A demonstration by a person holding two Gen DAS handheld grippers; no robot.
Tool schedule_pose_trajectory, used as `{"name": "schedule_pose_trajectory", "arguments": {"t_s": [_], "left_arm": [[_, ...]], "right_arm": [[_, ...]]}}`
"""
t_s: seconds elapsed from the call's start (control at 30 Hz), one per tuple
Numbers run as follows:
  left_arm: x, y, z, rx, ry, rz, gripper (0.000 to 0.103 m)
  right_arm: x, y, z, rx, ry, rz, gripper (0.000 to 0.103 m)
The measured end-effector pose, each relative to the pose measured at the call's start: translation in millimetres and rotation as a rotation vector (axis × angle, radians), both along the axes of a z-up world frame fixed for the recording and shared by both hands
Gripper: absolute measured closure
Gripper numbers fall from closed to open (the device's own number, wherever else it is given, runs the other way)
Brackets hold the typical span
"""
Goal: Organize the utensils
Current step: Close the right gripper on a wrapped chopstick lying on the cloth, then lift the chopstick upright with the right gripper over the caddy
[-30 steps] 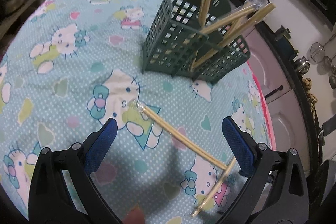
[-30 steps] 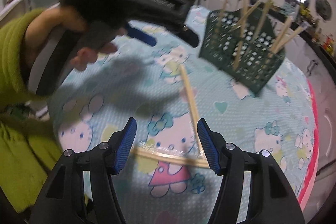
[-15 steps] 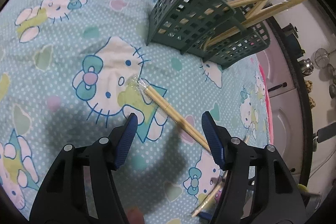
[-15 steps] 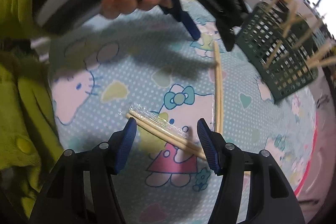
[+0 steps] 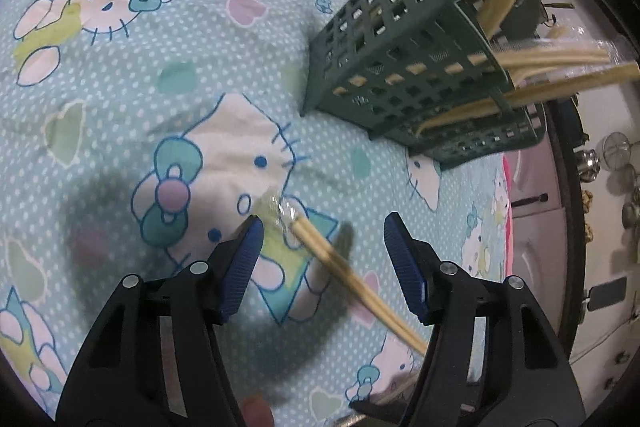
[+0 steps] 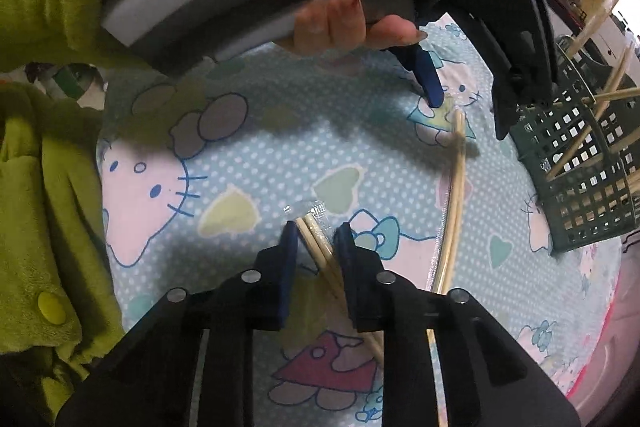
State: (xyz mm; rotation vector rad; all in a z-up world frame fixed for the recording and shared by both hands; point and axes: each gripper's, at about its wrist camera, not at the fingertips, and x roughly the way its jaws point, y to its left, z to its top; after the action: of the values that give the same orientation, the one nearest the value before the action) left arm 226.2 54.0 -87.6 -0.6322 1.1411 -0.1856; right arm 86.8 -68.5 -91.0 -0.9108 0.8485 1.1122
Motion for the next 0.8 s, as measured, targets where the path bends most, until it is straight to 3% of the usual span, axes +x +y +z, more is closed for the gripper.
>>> {"name": "schedule_pose_trajectory", "arguments": {"t_s": [0.2,0.3,0.47,0.8], "left_arm": [[7.8,0.3,1.3,0.067,0.014,-0.002,0.07],[9.1,0.4,-1.1,0.1,0.024,0.003,0.087],[8.5,8.1,-1.3,0.074,0.017,0.0,0.099],[-9.8,3.0,52.8,0.043,-0.16,-0.03,0.101]], "right_arm": [[16.6,-14.2,24.5,0.086,-0.002,-0.071,0.086],[26.0,-19.9,37.4,0.138,-0.024,-0.125,0.087],[47.7,-36.1,58.1,0.222,-0.054,-0.237,0.089],[78.2,-69.0,105.6,0.418,-0.066,-0.453,0.096]]}}
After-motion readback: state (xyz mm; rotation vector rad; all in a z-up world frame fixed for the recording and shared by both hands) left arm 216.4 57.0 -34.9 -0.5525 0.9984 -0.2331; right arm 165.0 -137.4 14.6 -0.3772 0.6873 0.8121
